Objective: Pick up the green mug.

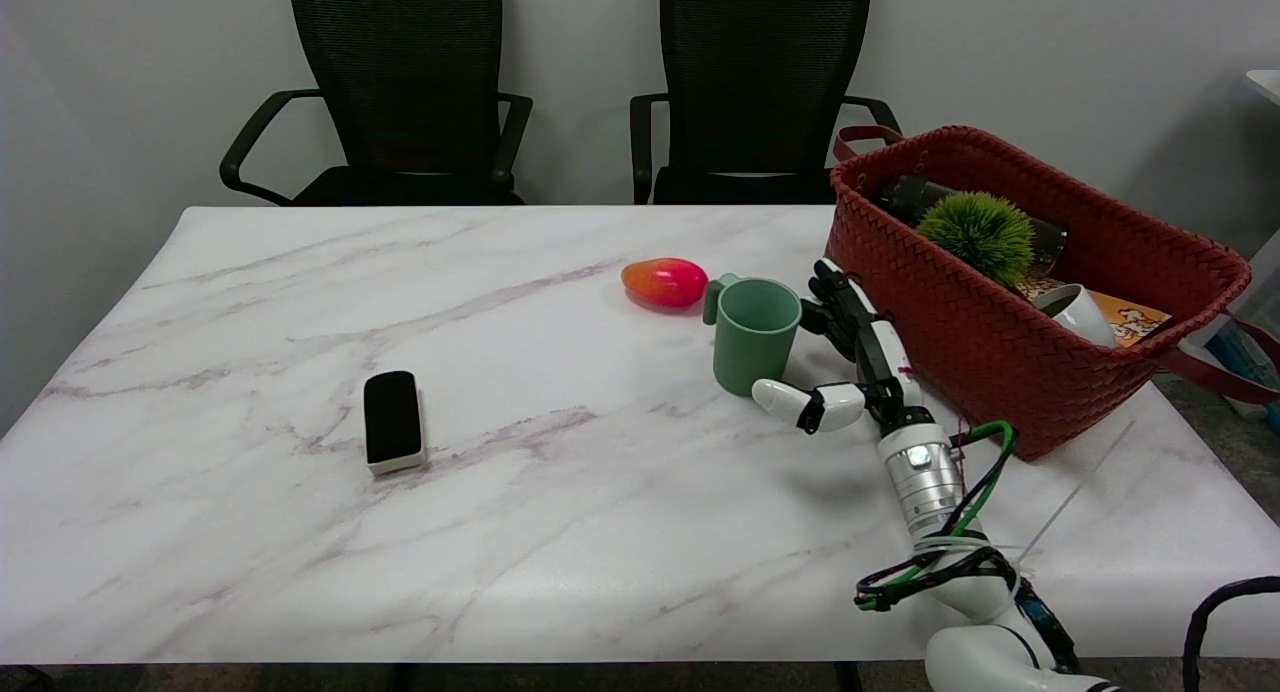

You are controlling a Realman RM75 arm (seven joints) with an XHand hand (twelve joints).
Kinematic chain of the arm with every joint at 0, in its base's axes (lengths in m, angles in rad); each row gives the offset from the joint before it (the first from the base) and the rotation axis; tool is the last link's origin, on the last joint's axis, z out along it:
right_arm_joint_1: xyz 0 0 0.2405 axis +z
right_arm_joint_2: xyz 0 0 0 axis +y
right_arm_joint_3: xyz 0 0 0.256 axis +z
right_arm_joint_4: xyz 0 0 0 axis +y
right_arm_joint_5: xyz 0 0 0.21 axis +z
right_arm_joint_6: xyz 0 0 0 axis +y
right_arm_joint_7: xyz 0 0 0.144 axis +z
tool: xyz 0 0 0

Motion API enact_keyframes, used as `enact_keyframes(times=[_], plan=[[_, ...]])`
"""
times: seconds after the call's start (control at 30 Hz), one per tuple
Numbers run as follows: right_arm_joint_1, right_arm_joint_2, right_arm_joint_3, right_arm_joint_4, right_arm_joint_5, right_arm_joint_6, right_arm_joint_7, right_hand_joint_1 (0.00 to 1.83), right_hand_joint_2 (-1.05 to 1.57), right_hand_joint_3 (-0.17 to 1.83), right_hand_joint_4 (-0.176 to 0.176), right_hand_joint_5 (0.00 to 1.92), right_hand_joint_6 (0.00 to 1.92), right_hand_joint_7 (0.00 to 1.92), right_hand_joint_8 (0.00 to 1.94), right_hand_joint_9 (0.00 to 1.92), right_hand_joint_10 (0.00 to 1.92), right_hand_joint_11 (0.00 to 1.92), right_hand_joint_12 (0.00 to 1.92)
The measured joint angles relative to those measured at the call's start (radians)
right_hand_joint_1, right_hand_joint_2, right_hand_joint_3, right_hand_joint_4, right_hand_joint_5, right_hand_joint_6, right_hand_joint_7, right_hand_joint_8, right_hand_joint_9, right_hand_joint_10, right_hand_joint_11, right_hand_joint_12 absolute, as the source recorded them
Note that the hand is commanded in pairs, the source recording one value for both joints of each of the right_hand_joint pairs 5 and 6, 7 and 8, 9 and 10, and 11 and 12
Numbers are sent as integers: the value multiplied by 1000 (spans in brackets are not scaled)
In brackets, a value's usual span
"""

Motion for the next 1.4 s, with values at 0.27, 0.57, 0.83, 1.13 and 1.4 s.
enact_keyframes(times=[0.27,0.57,0.83,1.13,1.4], plan=[[55,-6,-16,-64,0,-5,43,1040,-182,931,0,191,191,244,244,351,351,392,392],[111,-21,-37,-124,-4,-23,88,1051,-186,909,0,192,192,257,257,358,358,389,389],[140,-31,-49,-151,-5,-41,110,1074,-181,856,0,197,197,264,264,362,362,390,390],[156,-37,-58,-168,-7,-63,122,1125,-130,770,0,207,207,271,271,367,367,389,389],[166,-41,-62,-172,-7,-79,128,1177,27,621,0,252,252,283,283,381,381,389,389]])
